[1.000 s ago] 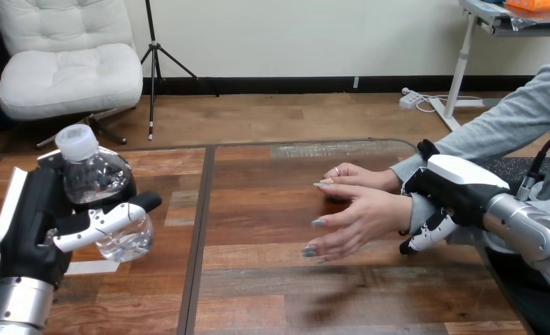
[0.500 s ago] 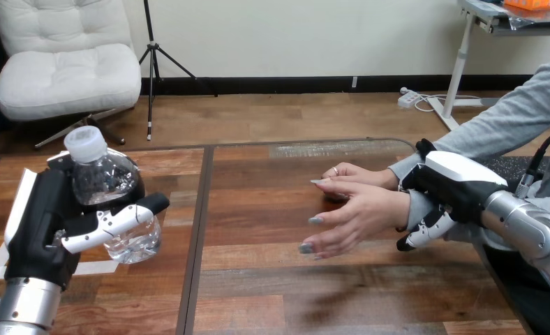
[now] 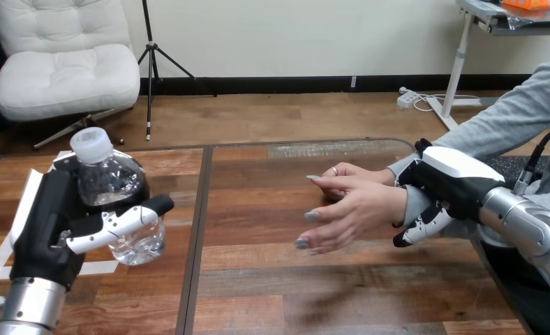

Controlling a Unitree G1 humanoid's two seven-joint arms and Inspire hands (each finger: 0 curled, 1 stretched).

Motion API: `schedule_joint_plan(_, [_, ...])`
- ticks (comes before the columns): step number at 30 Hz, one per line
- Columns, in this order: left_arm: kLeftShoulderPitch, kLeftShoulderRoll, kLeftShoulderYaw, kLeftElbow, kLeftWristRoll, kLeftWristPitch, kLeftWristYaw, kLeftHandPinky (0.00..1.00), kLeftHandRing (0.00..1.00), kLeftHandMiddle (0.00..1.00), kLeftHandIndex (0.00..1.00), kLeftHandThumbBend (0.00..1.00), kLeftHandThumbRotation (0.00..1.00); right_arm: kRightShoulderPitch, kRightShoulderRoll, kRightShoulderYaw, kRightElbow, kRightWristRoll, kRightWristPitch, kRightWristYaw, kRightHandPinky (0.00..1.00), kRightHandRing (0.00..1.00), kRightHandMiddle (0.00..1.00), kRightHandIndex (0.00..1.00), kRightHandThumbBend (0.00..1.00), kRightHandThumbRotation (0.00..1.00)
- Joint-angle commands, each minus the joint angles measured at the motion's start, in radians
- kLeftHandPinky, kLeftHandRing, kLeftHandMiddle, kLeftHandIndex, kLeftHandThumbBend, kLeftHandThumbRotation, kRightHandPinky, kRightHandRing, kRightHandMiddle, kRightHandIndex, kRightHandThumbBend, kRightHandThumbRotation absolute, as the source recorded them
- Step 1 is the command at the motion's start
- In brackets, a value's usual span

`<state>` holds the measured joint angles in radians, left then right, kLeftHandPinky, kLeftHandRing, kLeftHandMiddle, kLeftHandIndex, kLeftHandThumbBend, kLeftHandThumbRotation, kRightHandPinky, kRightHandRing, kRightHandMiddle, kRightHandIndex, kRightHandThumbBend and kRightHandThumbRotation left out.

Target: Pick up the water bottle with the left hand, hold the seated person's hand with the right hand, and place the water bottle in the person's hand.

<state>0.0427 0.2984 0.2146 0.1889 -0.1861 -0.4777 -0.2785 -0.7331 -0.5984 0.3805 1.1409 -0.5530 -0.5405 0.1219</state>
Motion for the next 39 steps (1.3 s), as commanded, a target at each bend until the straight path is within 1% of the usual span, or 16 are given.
schedule_joint_plan(1, [-0.077,-0.004,-0.018,-0.062,0.006,-0.003,-0.002,0.27,0.33,0.37,0.38,0.65,0.0,-0.029,-0.016,-0.034,-0.07,0.025,-0.041,-0.029,0.22,0.27,0.34,0.37,0.81,0.0])
schedule_joint_plan(6, [-0.083,-0.008,-0.033,-0.071,0.008,0.005,-0.006,0.27,0.33,0.37,0.38,0.66,0.0,-0.03,-0.016,-0.036,-0.079,0.028,-0.037,-0.02,0.23,0.28,0.35,0.37,0.8,0.0])
schedule_joint_plan(10, [-0.096,-0.014,-0.045,-0.061,-0.007,-0.002,-0.024,0.27,0.33,0.38,0.38,0.65,0.0,-0.027,-0.017,-0.038,-0.094,0.029,-0.037,-0.021,0.23,0.28,0.35,0.37,0.8,0.0])
schedule_joint_plan(18, [-0.117,-0.023,-0.064,-0.05,-0.002,-0.013,-0.032,0.26,0.32,0.38,0.39,0.65,0.0,-0.026,-0.02,-0.039,-0.107,0.03,-0.039,-0.017,0.24,0.29,0.35,0.37,0.8,0.0])
schedule_joint_plan(27, [-0.14,-0.038,-0.084,-0.049,0.006,0.0,-0.033,0.26,0.33,0.38,0.39,0.65,0.0,-0.023,-0.021,-0.045,-0.121,0.042,-0.043,-0.007,0.25,0.29,0.36,0.37,0.8,0.0])
schedule_joint_plan(33, [-0.162,-0.049,-0.1,-0.042,0.029,0.01,-0.022,0.26,0.32,0.37,0.39,0.67,0.0,-0.021,-0.02,-0.048,-0.125,0.047,-0.05,-0.004,0.25,0.29,0.35,0.37,0.8,0.0])
schedule_joint_plan(36, [-0.176,-0.058,-0.109,-0.038,0.023,0.024,-0.032,0.25,0.31,0.37,0.39,0.67,0.0,-0.02,-0.02,-0.049,-0.129,0.047,-0.056,-0.006,0.25,0.29,0.35,0.37,0.8,0.0])
schedule_joint_plan(39, [-0.195,-0.062,-0.119,-0.018,0.026,0.014,-0.041,0.25,0.31,0.37,0.38,0.67,0.0,-0.019,-0.019,-0.048,-0.132,0.046,-0.055,-0.006,0.25,0.29,0.35,0.37,0.8,0.0])
